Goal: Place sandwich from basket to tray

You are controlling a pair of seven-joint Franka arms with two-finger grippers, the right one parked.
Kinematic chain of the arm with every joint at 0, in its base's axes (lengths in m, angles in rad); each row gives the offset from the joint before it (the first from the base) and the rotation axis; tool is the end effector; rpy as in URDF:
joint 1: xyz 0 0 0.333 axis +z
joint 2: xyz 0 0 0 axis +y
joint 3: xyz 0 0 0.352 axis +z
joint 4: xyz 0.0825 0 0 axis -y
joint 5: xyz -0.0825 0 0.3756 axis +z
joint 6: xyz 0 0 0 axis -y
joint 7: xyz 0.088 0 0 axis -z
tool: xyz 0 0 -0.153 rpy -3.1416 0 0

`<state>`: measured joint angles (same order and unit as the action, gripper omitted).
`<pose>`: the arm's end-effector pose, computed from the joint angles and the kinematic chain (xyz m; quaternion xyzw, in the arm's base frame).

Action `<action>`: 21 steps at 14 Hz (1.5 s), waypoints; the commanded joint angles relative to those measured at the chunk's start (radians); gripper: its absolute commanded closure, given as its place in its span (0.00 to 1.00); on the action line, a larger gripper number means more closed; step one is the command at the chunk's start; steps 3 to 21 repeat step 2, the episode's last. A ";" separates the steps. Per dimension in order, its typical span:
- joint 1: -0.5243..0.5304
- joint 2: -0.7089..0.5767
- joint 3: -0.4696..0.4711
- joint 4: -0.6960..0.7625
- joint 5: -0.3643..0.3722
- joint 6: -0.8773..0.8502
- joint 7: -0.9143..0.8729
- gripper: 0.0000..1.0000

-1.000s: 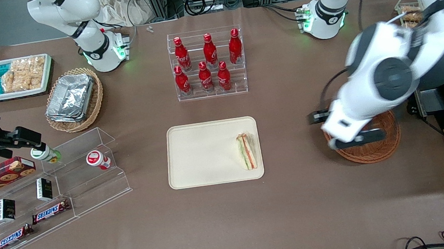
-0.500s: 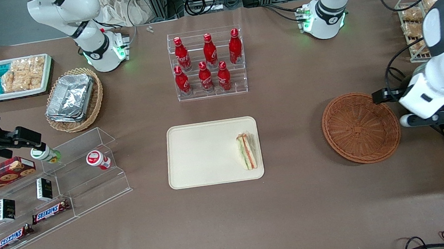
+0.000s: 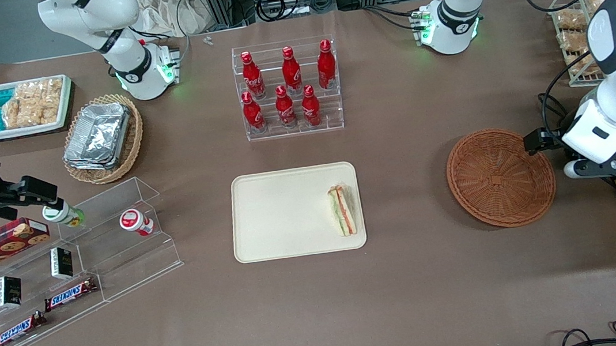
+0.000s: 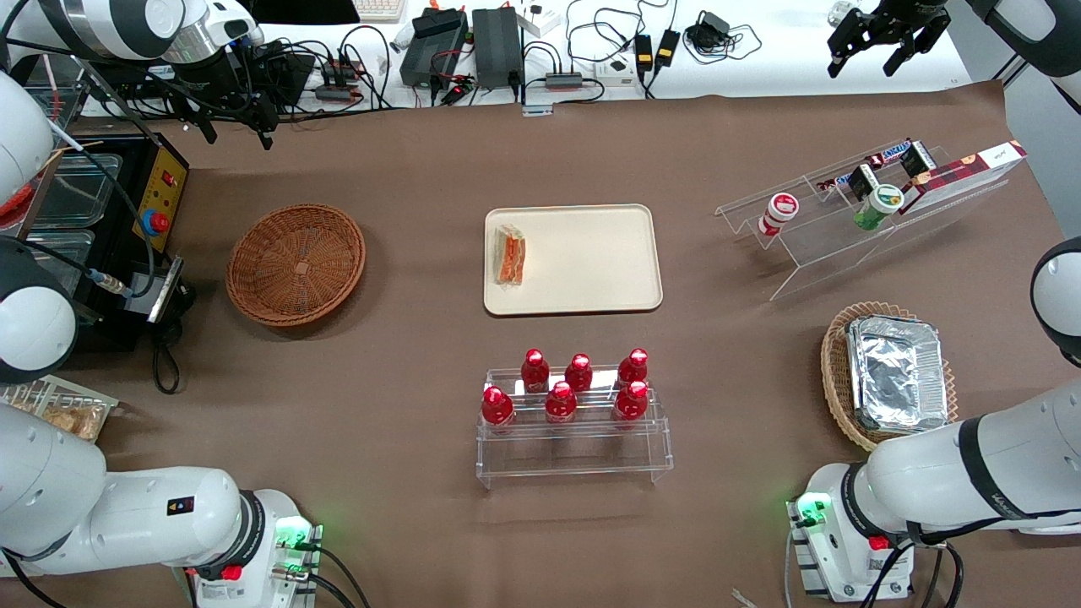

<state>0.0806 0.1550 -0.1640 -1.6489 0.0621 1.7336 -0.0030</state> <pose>0.5962 -0.0358 0.5040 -0.9982 0.0457 0.0332 0.0193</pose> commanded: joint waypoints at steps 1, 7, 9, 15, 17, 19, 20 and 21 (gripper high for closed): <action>-0.012 -0.022 0.026 0.009 0.007 0.008 0.084 0.00; -0.012 -0.023 0.049 0.008 0.004 0.004 0.122 0.00; -0.012 -0.023 0.049 0.008 0.004 0.004 0.122 0.00; -0.012 -0.023 0.049 0.008 0.004 0.004 0.122 0.00; -0.012 -0.023 0.049 0.008 0.004 0.004 0.122 0.00; -0.012 -0.023 0.049 0.008 0.004 0.004 0.122 0.00; -0.012 -0.023 0.049 0.008 0.004 0.004 0.122 0.00; -0.012 -0.023 0.049 0.008 0.004 0.004 0.122 0.00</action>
